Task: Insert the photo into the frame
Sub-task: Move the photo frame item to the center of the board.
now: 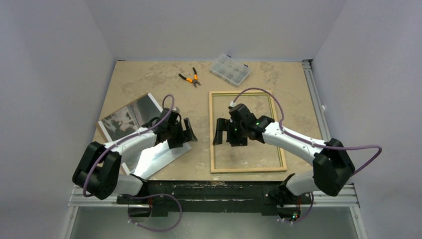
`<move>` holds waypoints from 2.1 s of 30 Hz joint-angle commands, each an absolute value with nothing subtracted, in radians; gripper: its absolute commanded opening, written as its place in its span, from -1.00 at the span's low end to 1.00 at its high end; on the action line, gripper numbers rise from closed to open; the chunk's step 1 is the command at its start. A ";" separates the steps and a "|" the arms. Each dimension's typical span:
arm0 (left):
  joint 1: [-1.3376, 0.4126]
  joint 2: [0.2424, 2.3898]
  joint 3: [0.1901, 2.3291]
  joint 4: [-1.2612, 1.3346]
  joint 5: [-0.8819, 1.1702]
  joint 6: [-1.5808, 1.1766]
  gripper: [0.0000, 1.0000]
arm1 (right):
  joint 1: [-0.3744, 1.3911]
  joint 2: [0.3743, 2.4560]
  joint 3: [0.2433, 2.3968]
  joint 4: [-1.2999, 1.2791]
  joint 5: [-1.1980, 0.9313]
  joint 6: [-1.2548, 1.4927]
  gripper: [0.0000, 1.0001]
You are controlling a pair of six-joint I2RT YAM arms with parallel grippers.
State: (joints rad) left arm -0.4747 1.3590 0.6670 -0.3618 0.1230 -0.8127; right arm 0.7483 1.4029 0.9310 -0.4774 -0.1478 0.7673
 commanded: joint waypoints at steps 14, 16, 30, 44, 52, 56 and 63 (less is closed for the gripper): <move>-0.475 1.005 0.624 -0.559 0.020 -0.825 0.55 | 0.868 1.468 1.084 -0.430 -0.144 0.751 0.87; -0.474 0.925 0.667 -0.686 -0.084 -0.815 0.51 | 0.882 1.500 1.113 -0.428 -0.148 0.749 0.87; -0.439 0.980 0.704 -0.946 -0.260 -0.813 -0.28 | 0.929 1.804 1.333 -0.308 -0.262 0.793 0.78; -0.313 1.166 0.657 -0.814 -0.127 -0.767 -0.58 | 0.930 2.032 1.462 -0.188 -0.380 0.870 0.55; -0.312 1.223 0.640 -0.762 -0.093 -0.753 -0.58 | 0.933 2.033 1.467 -0.275 -0.278 0.816 0.50; -0.311 1.175 0.662 -0.765 -0.072 -0.731 -0.50 | 0.944 2.031 1.488 -0.364 -0.182 0.764 0.42; -0.312 0.873 0.767 -0.878 -0.097 -0.699 -0.01 | 0.982 2.056 1.554 -0.484 -0.050 0.711 0.31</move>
State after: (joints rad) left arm -0.3206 1.0355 0.6651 -0.8211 -0.0807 -0.7341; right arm 0.9546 2.0708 1.4929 -0.3943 -0.1703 0.7650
